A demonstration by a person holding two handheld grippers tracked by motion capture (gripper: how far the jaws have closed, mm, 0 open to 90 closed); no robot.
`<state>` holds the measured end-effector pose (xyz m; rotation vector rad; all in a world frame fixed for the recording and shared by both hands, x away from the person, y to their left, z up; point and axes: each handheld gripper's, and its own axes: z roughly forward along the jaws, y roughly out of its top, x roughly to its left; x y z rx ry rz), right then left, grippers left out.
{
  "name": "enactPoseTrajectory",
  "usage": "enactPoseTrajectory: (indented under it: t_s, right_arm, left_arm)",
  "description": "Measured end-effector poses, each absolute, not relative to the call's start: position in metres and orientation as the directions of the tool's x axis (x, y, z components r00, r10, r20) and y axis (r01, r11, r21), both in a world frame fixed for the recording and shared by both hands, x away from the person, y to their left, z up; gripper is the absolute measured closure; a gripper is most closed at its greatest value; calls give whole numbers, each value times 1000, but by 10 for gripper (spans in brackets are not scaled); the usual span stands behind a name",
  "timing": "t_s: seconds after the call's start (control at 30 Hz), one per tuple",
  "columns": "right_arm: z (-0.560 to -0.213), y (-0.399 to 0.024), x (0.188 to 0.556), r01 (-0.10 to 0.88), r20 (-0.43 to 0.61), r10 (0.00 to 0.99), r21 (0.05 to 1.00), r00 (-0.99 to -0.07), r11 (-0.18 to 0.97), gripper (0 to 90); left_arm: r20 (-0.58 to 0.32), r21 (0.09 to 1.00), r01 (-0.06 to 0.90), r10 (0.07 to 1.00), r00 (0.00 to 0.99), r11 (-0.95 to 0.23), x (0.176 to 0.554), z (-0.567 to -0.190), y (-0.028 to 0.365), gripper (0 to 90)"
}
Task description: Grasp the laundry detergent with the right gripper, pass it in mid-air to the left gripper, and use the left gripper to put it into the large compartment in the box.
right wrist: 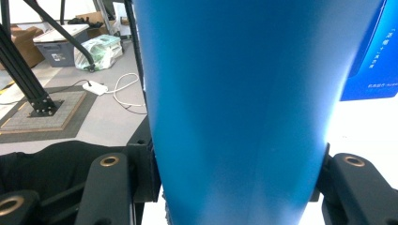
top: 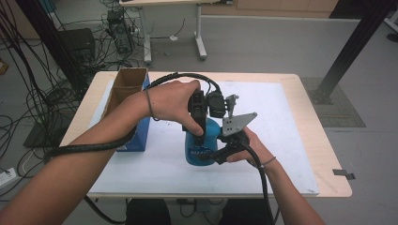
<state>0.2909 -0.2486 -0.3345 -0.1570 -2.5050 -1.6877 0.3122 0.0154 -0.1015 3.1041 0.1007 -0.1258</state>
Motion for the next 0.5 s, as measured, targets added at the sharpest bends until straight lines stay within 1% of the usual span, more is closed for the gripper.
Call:
enactPoseTrajectory:
  t_s: [0.5]
  right_arm:
    - [-335,-248,292,153,157,19,917,-987,369,413]
  left_arm:
    - [-81,31,67,64,995,-997,313,-101,17,378]
